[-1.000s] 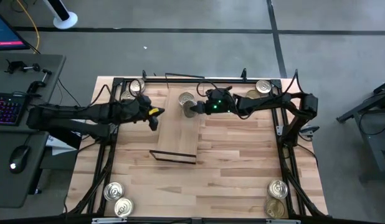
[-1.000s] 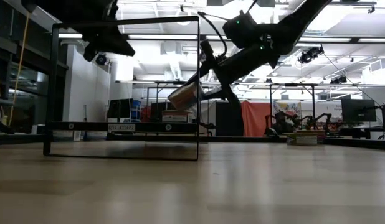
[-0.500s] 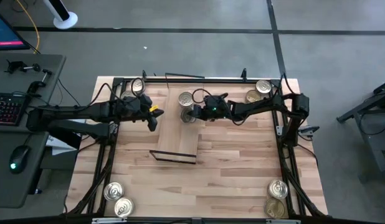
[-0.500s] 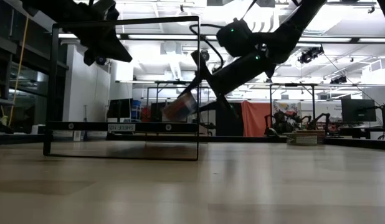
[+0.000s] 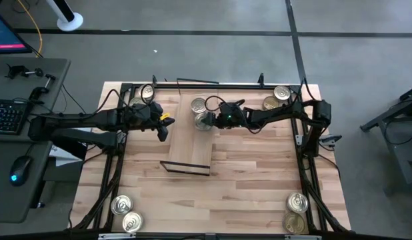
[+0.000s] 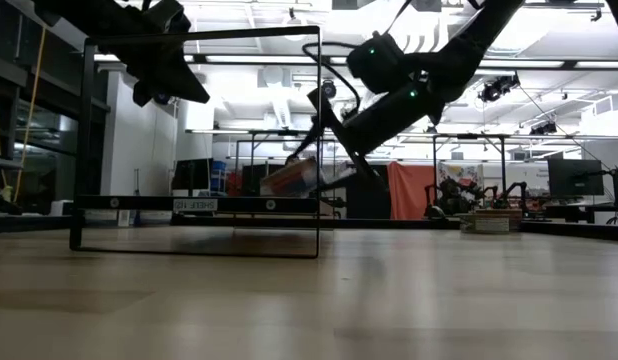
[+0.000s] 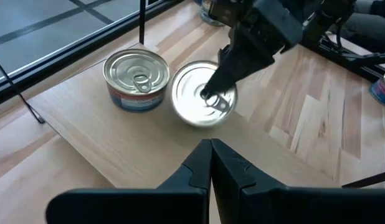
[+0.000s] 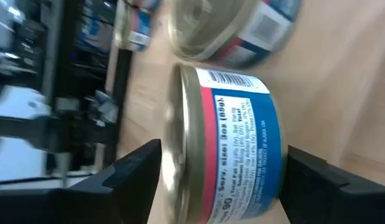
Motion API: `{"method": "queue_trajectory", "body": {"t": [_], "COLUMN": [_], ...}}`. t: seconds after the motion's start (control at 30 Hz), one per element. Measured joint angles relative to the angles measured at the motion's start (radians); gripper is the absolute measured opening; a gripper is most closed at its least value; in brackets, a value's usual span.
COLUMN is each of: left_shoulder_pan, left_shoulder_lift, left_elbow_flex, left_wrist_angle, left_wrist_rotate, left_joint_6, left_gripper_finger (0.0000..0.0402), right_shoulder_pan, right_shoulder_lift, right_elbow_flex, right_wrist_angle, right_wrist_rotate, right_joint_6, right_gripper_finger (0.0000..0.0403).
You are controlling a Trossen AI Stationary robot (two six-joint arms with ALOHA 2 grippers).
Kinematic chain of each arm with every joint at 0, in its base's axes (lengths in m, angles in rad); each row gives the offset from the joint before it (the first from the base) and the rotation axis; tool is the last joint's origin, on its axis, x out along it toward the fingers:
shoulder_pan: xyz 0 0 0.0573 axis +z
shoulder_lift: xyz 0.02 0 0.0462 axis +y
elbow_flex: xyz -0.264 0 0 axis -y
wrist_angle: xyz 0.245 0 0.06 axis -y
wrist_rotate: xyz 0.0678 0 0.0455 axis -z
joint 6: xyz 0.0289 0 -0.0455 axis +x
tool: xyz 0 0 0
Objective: Stack canned seafood by type on shelf
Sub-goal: Put the blue pink tuna can on the shelf, then adjust the shelf
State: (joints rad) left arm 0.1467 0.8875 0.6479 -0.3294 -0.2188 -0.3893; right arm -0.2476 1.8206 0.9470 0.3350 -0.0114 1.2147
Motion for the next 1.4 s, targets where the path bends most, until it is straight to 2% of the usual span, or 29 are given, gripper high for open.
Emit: {"method": "queue_trajectory", "body": {"t": [0.23,0.33,0.43,0.53,0.67,0.87,0.97,1.07,1.13,1.23,1.33,1.4], "left_shoulder_pan": [0.0,0.0,0.0,0.0,0.0,-0.014,-0.04,-0.061,-0.069,-0.076,-0.083,-0.092], "left_shoulder_lift": [0.0,0.0,0.0,0.0,-0.002,-0.029,-0.044,-0.051,-0.052,-0.05,-0.051,-0.05], "left_elbow_flex": [0.0,0.0,0.0,0.0,0.0,0.0,0.001,-0.002,-0.027,-0.077,-0.134,-0.171], "left_wrist_angle": [-0.024,-0.023,-0.022,-0.017,-0.019,-0.038,-0.08,-0.093,-0.084,-0.148,-0.183,-0.195], "left_wrist_rotate": [0.005,0.007,0.007,0.007,0.013,0.174,0.185,0.18,0.159,0.077,0.059,0.065], "left_joint_6": [-0.001,-0.001,-0.001,-0.002,-0.008,0.026,0.067,0.103,0.092,0.004,-0.076,-0.116], "left_gripper_finger": [0.0,0.0,0.0,0.0,0.0,0.0,0.0,0.0,0.0,0.0,0.0,0.0], "right_shoulder_pan": [-0.024,-0.025,-0.019,-0.02,-0.03,-0.003,0.04,0.096,0.135,0.186,0.221,0.238], "right_shoulder_lift": [0.0,-0.001,0.001,-0.001,-0.001,-0.001,-0.001,-0.001,-0.003,-0.026,-0.054,-0.066], "right_elbow_flex": [0.009,0.084,0.157,0.221,0.29,0.349,0.349,0.349,0.348,0.348,0.348,0.348], "right_wrist_angle": [0.042,-0.145,-0.331,-0.343,-0.475,-0.633,-0.686,-0.748,-0.783,-0.89,-1.019,-1.067], "right_wrist_rotate": [-0.018,-0.05,-0.002,0.028,0.02,0.006,0.003,0.04,0.071,0.13,0.168,0.168], "right_joint_6": [0.009,0.004,-0.073,-0.144,-0.232,-0.424,-0.504,-0.577,-0.612,-0.647,-0.675,-0.696], "right_gripper_finger": [0.0274,0.0274,0.0275,0.0275,0.0275,0.0275,0.0266,0.0237,0.0203,0.0128,0.0032,0.0014]}}
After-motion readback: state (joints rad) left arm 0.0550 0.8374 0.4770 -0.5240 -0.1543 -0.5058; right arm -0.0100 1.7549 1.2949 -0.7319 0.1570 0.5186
